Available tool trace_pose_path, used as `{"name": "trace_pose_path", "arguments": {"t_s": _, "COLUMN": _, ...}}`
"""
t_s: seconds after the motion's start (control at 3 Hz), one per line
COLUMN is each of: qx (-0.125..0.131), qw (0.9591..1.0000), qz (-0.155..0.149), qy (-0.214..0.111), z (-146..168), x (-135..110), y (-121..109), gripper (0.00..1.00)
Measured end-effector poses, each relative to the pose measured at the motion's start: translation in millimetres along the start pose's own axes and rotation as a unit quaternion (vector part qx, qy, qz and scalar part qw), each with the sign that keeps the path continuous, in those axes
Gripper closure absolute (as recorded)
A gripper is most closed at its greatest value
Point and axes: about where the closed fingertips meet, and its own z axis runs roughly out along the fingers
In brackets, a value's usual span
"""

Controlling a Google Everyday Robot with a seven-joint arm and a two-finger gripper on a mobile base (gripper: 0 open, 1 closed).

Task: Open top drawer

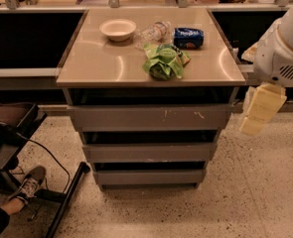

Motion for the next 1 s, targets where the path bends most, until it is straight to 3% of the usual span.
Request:
{"name": "trace_pose_path", "arguments": {"t_s": 0.33, "qx": -0.027, "qw": 0.9996, "qz": -0.012, "qy": -0.004, "z": 72, "x": -20, "y": 2, "gripper": 0.0}}
{"name": "trace_pose_path", "arguments": {"t_s": 0.67, "qx": -0.027, "qw": 0.9996, "qz": -0.012, "qy": -0.005, "z": 73, "x": -21, "y": 2, "gripper": 0.0}}
{"name": "trace_pose_path", "arguments": {"t_s": 1.0, "qx": -0.031, "qw": 0.9992, "qz": 0.007, "qy": -0.025, "z": 101, "x": -36, "y": -2, "gripper": 0.0}}
